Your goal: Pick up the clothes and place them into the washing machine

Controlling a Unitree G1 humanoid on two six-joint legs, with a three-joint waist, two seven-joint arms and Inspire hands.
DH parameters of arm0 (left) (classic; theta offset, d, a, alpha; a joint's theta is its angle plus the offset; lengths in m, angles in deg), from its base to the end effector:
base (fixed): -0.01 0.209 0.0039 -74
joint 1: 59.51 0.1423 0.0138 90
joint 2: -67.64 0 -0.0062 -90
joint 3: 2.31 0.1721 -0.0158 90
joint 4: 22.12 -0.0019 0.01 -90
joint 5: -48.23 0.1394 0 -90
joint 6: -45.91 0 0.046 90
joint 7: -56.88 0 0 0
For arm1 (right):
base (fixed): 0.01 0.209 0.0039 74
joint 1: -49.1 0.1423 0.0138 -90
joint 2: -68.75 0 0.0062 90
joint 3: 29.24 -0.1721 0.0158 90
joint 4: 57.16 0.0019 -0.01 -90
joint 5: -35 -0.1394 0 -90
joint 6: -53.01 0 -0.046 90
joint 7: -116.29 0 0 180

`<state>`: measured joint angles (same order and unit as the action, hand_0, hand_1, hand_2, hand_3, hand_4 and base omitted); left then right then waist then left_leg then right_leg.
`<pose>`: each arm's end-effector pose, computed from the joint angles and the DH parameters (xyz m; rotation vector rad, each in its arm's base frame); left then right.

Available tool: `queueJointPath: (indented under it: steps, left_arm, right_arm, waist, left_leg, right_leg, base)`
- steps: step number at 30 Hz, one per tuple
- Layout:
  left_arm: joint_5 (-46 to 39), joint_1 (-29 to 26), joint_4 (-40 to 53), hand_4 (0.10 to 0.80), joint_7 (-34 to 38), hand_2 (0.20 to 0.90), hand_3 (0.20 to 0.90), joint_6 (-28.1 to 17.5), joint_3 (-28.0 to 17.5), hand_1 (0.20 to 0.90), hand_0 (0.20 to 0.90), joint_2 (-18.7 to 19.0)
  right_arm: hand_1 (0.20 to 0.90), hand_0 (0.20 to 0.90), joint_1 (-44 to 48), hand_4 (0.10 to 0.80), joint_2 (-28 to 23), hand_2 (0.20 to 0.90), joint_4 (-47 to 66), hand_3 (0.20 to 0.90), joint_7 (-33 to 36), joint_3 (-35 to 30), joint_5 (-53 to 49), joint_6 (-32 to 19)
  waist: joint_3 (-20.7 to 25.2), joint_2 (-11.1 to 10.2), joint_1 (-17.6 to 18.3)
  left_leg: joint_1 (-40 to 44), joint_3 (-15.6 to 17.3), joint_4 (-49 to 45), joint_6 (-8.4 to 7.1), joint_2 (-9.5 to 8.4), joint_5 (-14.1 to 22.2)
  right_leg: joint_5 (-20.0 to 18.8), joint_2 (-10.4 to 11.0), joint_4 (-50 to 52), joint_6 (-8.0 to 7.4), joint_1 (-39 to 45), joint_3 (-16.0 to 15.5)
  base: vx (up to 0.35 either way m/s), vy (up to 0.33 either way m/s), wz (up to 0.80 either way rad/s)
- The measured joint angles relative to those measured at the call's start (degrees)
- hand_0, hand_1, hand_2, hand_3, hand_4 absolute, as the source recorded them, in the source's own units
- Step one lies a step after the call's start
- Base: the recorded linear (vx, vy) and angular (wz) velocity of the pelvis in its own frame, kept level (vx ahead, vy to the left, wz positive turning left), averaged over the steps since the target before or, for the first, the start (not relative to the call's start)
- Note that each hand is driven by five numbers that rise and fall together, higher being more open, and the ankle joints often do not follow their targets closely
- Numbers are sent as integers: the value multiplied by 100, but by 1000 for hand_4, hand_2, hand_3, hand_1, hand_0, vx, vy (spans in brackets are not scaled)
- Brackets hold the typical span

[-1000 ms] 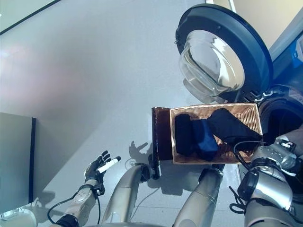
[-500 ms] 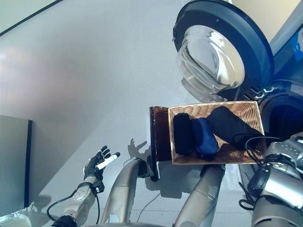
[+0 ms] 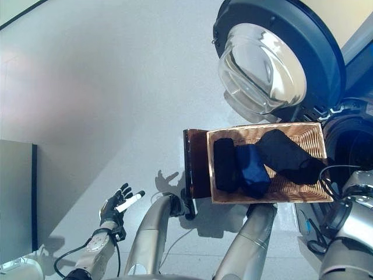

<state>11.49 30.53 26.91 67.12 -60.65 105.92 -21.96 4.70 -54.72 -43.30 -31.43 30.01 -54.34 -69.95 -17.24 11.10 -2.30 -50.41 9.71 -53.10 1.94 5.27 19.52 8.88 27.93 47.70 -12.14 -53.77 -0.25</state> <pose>0.1537 0.1914 -0.0546 -0.1678 0.5025 0.2500 0.2192 -0.4116 0.1491 1.4258 -0.5563 -1.6511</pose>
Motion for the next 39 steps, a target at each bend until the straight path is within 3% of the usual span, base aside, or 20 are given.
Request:
queueJointPath:
  steps: [8,12,14,19,21,27,34,39]
  left_arm:
    - [-33,-14,13,800,-50,900,900,1,-142,900,900,4]
    - [-53,5,-10,800,-59,900,900,2,-232,900,900,25]
    - [-46,-4,-11,800,-126,900,900,5,-237,900,900,38]
    - [-12,7,-14,800,-274,900,900,18,-227,900,900,36]
    - [16,7,-8,800,-282,900,900,17,-225,900,900,36]
    - [199,-86,-8,800,-272,900,900,3,-240,900,900,123]
    - [270,-183,-16,800,-92,900,900,-68,-414,900,900,146]
    - [468,-279,-131,800,31,900,900,-184,-469,900,900,149]
  right_arm:
    - [900,900,-45,800,127,900,197,900,-731,532,-25,65]
    - [900,900,-196,800,159,900,-6,900,-764,936,152,464]
    - [900,900,-249,800,168,900,-235,900,-869,1413,592,953]
    - [900,900,-501,800,491,900,-608,900,-1137,2013,1526,1549]
    - [900,900,-558,800,609,900,-626,900,-1153,2032,1665,1613]
    - [900,900,-919,800,1296,900,-548,900,-1275,3090,3075,1931]
    - [900,900,-1266,800,1975,900,200,900,-904,4065,4883,1953]
    - [900,900,-1375,800,1973,900,566,900,-689,4432,6333,2032]
  waist:
    - [-14,-21,-3]
    - [-49,-75,20]
    - [-104,-161,19]
    - [-206,-345,-13]
    - [-209,-355,-27]
    - [-214,-425,-74]
    - [-220,-543,-152]
    - [-232,-582,-154]
  left_leg:
    - [34,-15,-53,-10,86,-6]
    - [130,-81,-31,-34,94,-20]
    - [190,-72,27,-50,95,-44]
    - [442,-152,437,-113,93,-258]
    - [525,-163,582,-126,89,-323]
    - [1021,-157,1442,-208,85,-753]
    - [1142,-213,1735,-268,74,-960]
    - [1129,-219,1738,-262,73,-1000]
  right_leg:
    - [-3,-89,9,4,61,0]
    - [-1,-95,-10,5,228,-85]
    - [-8,-106,-48,14,272,-103]
    - [-112,-137,-396,63,628,-344]
    - [-147,-139,-515,71,752,-422]
    - [-307,-176,-1130,126,1351,-799]
    - [-332,-193,-1199,159,1445,-911]
    - [-344,-159,-1209,177,1447,-930]
  base:
    - [-5,-4,-3]
    - [0,0,0]
    - [0,0,0]
    - [3,-17,5]
    - [11,-29,8]
    - [-22,-18,15]
    - [-26,-13,5]
    - [0,4,1]
